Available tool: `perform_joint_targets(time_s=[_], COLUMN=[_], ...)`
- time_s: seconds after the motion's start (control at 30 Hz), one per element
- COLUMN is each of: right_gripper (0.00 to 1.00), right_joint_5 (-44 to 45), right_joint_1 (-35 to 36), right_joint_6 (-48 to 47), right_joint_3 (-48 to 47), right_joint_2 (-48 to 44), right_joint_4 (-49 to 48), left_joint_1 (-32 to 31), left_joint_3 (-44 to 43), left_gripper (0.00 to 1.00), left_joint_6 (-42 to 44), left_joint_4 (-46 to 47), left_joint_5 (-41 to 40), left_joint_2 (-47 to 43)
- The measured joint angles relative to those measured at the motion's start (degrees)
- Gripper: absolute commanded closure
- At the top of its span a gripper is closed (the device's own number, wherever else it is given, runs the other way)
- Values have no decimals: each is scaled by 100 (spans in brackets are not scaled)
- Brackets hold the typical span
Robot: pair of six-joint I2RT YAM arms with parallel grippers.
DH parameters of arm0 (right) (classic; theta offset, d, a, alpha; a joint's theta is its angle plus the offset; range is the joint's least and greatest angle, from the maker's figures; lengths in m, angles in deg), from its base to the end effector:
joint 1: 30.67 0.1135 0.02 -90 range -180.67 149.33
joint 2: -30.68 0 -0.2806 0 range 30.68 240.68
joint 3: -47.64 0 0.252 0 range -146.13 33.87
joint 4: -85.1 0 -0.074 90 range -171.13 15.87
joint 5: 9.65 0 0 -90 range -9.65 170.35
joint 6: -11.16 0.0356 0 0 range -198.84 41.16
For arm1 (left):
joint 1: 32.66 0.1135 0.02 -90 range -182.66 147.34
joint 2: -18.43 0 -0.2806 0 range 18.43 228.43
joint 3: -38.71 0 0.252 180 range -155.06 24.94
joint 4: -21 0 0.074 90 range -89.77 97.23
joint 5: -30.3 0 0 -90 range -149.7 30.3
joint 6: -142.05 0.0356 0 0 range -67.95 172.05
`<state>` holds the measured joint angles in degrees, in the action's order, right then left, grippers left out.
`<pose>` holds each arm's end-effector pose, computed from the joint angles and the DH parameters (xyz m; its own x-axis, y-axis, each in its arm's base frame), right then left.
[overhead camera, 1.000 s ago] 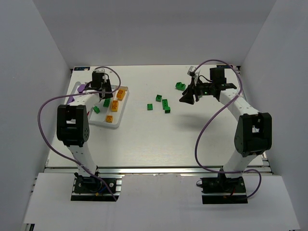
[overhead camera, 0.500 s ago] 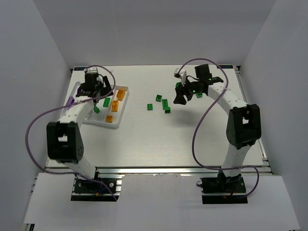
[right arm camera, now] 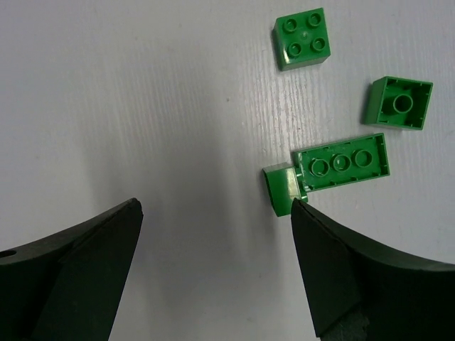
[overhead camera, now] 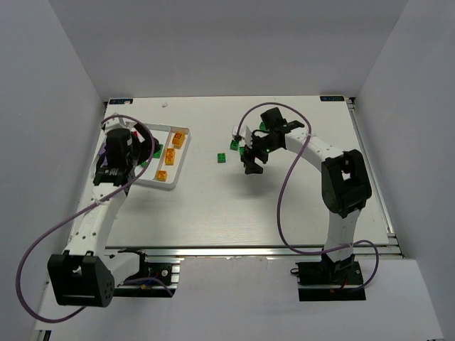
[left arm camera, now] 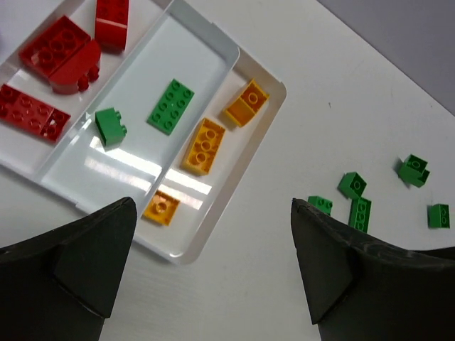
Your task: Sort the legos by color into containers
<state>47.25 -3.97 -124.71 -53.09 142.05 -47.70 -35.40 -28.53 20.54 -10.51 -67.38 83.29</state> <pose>0.3711 0.2084 0.2404 -0.0700 -0.7083 -0.7025 -0.9857 0.1571 -0.0602 0.2480 -0.0071 0.3248 -0.3784 -0.5004 -0.7787 -0.3132 0.8609 -0.4011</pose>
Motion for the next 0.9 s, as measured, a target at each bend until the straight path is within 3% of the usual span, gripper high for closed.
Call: perform_joint_targets(time_s=[0.17, 0.4, 0.67, 0.9], right_gripper=[12, 20, 35, 44], right_joint_5=[-142, -538, -586, -479], right_joint_1=[-184, -378, -372, -365], right_joint_6=[-1427, -2647, -2861, -2761], right_joint_3=[280, 90, -459, -479], right_joint_2=[-22, 271, 997, 1034], right_joint_4=[-2, -22, 63, -55], left_joint_1=[0, 0, 0, 0], left_joint_3=[494, 828, 988, 988], left_gripper=[2, 2, 2, 2], left_joint_6=[-133, -225, -350, -387], left_joint_4=[-291, -568, -664, -671], left_joint_5=[72, 79, 85, 87], left_joint_2=[-678, -1250, -1414, -1414])
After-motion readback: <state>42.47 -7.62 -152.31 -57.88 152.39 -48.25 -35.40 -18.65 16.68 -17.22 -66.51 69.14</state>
